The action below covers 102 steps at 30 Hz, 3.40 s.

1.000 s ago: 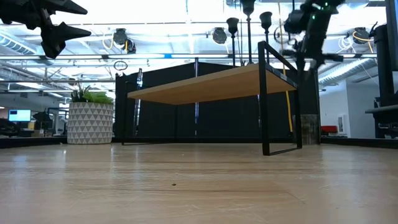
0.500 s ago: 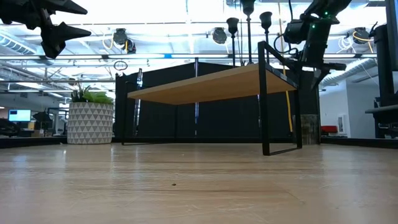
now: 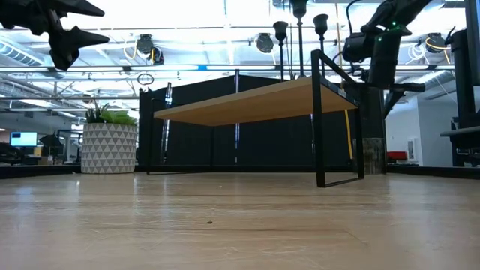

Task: Pick & Place candle stick holders
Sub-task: Put the top orange scented candle on the shelf

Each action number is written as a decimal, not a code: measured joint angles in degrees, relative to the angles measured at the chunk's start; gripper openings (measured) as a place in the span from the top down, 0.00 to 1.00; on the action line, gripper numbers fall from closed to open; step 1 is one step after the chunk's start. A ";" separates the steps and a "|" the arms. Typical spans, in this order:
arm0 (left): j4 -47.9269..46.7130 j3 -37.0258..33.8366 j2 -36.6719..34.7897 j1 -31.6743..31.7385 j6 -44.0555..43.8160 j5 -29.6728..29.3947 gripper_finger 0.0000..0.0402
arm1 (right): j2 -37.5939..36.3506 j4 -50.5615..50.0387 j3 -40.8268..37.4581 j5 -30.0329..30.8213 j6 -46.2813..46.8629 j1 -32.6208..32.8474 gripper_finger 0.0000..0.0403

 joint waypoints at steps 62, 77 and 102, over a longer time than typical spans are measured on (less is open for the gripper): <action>0.02 0.00 0.00 -0.01 -1.67 4.06 0.46 | -8.07 8.82 -19.37 3.42 9.91 -1.92 1.00; 13.07 0.00 4.58 -0.02 7.48 3.52 0.46 | -20.32 -1.98 -19.08 4.51 9.75 3.42 1.00; 31.59 0.00 24.74 -1.73 10.55 9.61 0.46 | -22.26 -22.91 -18.97 -9.02 13.94 25.98 1.00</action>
